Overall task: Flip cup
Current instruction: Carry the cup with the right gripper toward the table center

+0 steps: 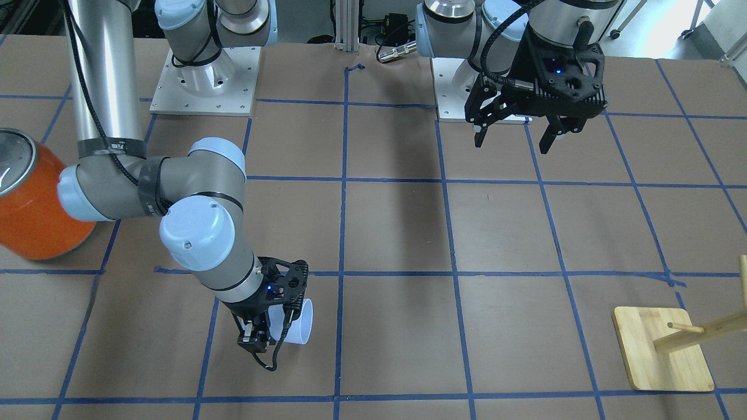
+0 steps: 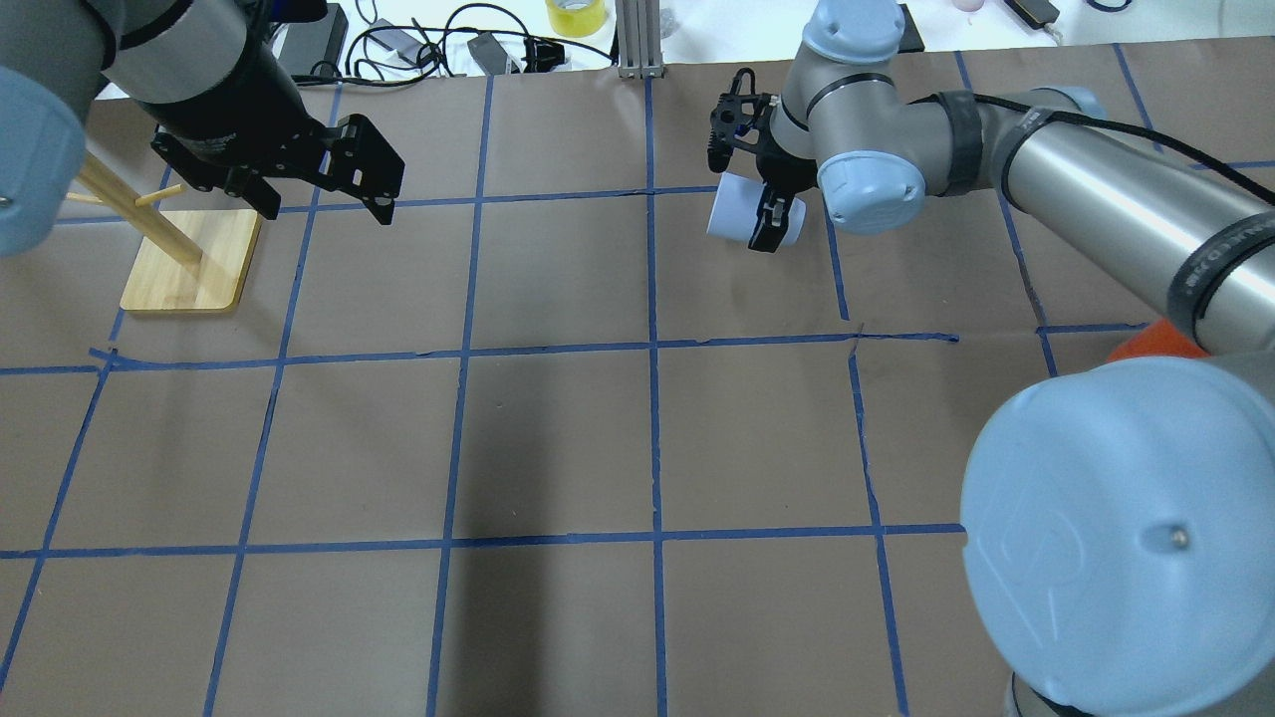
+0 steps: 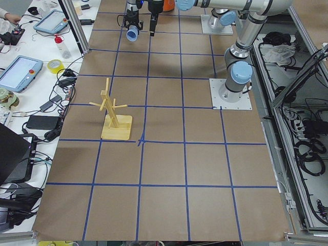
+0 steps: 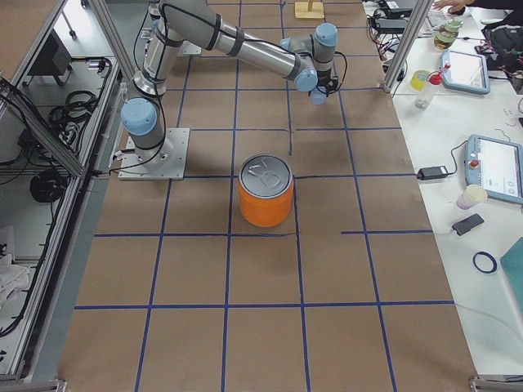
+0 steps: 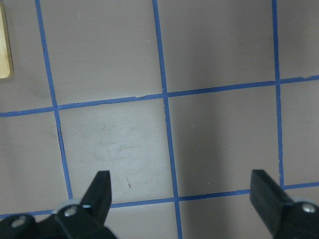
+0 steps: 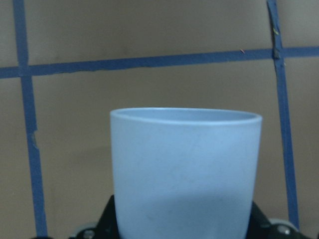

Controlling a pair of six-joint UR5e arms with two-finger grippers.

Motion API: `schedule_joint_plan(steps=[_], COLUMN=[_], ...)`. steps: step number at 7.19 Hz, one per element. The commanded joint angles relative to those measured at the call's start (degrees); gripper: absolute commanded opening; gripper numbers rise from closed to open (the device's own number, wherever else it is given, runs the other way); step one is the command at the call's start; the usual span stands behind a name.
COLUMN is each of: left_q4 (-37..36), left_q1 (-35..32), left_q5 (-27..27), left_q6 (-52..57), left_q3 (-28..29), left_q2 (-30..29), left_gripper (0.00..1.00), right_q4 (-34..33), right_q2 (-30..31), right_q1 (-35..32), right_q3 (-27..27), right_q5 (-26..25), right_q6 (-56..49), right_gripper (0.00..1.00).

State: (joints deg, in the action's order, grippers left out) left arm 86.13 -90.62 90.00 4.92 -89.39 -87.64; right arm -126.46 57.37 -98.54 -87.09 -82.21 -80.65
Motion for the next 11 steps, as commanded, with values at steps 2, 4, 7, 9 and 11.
schedule_joint_plan(steps=[2,4,7,9,11], left_q4=[0.0,0.0,0.0,0.0,0.0], left_q1=[0.09,0.09,0.09,0.09,0.09], left_q5=[0.09,0.09,0.09,0.09,0.09], left_q6=[0.09,0.09,0.09,0.09,0.09], left_q3=[0.0,0.0,0.0,0.09,0.09], left_q2=[0.02,-0.07,0.02,0.02,0.02], left_gripper=[1.0,1.0,1.0,1.0,1.0], right_q4=[0.34,-0.18,-4.03,-3.97,-3.88], right_q2=[-0.59,-1.38,-4.01,-4.46,-4.46], right_q1=[-5.86,-9.81,-11.41,-11.76,-11.94], right_q3=[-0.09,-0.18,-0.18,-0.18,-0.18], right_q5=[0.11,0.21,0.38,0.12,-0.49], right_q6=[-8.21,-6.38,1.43,2.16,5.23], right_gripper=[0.59,0.59,0.61,0.66,1.0])
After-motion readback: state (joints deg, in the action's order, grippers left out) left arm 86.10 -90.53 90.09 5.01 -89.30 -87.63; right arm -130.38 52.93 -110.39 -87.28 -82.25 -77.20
